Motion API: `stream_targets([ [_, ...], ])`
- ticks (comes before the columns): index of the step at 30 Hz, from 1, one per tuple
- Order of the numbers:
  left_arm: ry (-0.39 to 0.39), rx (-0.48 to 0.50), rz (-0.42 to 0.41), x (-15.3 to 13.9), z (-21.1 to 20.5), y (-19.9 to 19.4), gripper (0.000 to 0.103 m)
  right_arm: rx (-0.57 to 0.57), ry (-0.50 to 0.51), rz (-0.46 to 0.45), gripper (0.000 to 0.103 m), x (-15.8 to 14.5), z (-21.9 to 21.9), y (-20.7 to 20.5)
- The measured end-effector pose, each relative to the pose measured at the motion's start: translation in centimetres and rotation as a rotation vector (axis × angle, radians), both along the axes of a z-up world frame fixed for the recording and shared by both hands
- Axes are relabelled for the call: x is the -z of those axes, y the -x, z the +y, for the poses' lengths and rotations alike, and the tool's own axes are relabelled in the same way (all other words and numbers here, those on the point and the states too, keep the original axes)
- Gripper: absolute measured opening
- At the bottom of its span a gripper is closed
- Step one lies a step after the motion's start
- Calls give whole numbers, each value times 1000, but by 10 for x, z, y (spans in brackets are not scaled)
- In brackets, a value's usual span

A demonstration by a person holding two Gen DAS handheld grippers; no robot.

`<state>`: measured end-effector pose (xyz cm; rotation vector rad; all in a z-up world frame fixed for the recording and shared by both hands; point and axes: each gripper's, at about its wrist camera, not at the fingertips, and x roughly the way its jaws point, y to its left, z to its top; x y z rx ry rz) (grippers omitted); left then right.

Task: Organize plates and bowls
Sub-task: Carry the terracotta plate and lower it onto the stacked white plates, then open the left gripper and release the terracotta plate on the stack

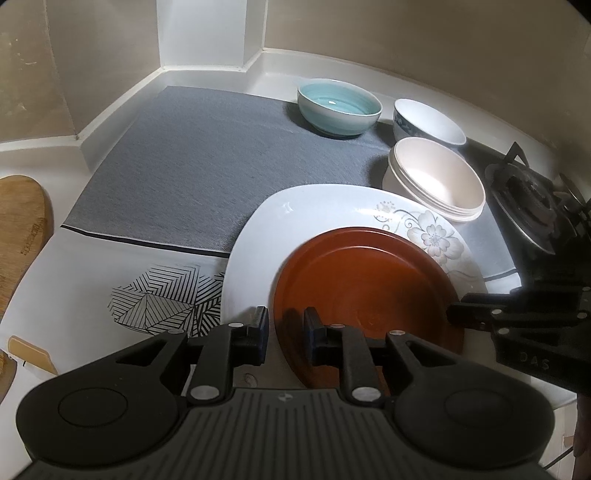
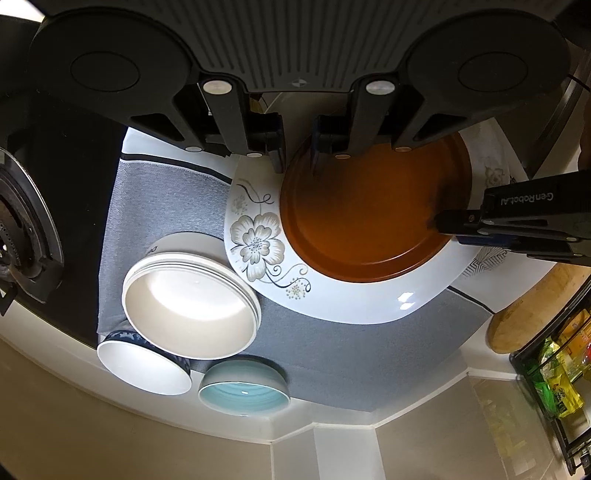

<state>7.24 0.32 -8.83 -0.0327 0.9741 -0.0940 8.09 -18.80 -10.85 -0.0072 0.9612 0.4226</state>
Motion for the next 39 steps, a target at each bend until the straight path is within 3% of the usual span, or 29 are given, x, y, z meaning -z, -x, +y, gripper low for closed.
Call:
stream_targets([
  [4, 5, -4, -15, -7, 4, 2, 23, 9, -1, -15, 16, -3, -3, 2],
  [16, 26, -83, -72, -26, 33, 7, 39, 149, -54, -99, 16, -11, -35, 11],
  [21, 51, -107, -38, -18, 42, 1, 46, 199, -50, -54, 16, -3, -42, 10],
  [24, 83, -123, -5, -11, 47, -2, 46, 204, -51, -54, 24, -1, -42, 11],
  [35, 168, -100, 60, 3, 47, -6, 46, 204, -69, 1, 24, 2, -41, 7],
  [39, 191, -90, 74, 7, 48, -7, 42, 194, -110, 63, 24, 7, -43, 2],
])
